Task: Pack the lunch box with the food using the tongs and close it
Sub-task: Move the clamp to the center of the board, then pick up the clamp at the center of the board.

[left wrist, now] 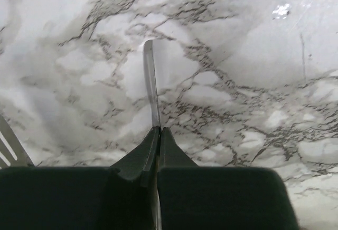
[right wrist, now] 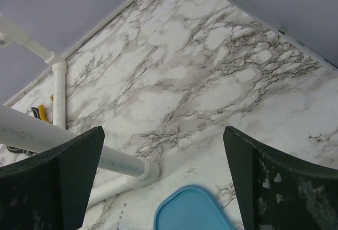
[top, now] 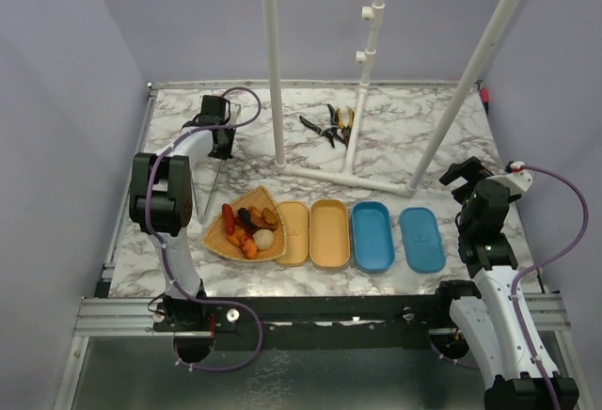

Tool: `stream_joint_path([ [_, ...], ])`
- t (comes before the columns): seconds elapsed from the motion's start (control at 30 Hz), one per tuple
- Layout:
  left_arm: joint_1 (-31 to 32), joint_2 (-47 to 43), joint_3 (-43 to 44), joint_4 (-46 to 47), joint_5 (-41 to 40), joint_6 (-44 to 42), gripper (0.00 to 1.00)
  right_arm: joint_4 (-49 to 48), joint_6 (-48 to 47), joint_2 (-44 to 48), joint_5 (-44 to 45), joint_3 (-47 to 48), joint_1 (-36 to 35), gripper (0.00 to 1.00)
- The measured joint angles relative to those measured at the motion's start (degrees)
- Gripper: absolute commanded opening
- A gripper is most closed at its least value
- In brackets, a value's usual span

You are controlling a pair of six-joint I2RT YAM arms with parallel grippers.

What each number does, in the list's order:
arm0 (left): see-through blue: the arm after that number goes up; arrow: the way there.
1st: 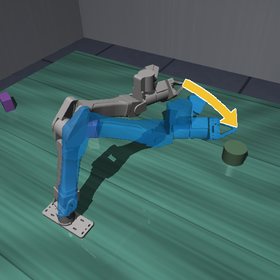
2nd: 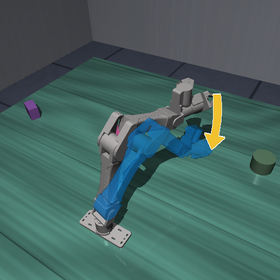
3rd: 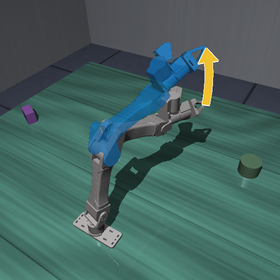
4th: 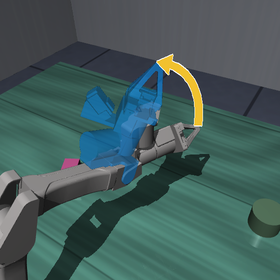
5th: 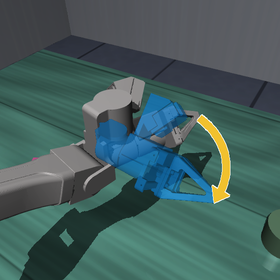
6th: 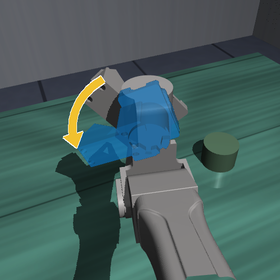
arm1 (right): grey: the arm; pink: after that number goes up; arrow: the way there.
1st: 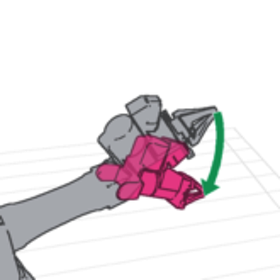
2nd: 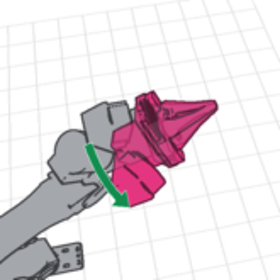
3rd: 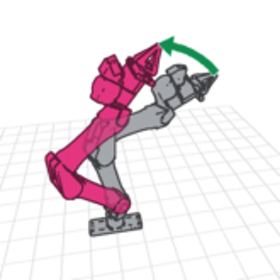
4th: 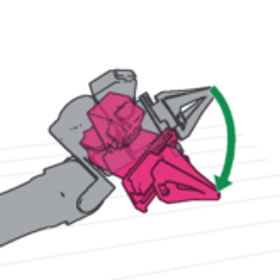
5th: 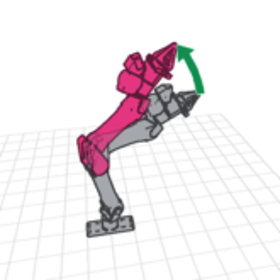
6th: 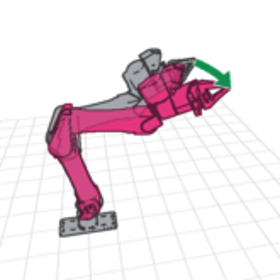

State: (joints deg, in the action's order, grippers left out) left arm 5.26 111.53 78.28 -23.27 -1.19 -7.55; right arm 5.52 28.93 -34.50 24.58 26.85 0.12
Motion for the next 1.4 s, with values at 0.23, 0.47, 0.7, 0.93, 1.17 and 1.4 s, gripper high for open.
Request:
stream_joint_path([
  [0.23, 0.0, 3.8, 4.6, 0.2, 5.2, 0.7, 0.32, 0.0, 0.0, -0.6, 0.0, 0.0, 0.0, 1.00],
  [0.47, 0.0, 3.4, 3.6, 1.6, 6.2, 4.0, 0.51, 0.0, 0.0, -1.1, 0.0, 0.0, 0.0, 1.00],
  [0.7, 0.0, -4.9, -4.0, 3.3, 4.5, 9.0, 0.66, 0.1, -0.5, -1.1, 0.0, 0.0, 0.0, 1.00],
  [0.93, 0.0, -21.7, -15.9, 5.7, 1.7, 11.6, 0.77, 0.0, -0.5, -1.2, -1.0, 0.0, 0.0, 1.00],
  [1.17, -2.4, -28.5, -24.7, 5.7, -0.1, 14.4, 0.77, -0.3, -0.5, -2.1, -2.6, 0.0, 0.0, 1.00],
  [1.4, -4.9, -28.4, -27.2, 4.0, -0.6, 16.6, 0.77, -0.3, -0.5, -1.9, -3.5, 0.0, 0.0, 1.00],
])
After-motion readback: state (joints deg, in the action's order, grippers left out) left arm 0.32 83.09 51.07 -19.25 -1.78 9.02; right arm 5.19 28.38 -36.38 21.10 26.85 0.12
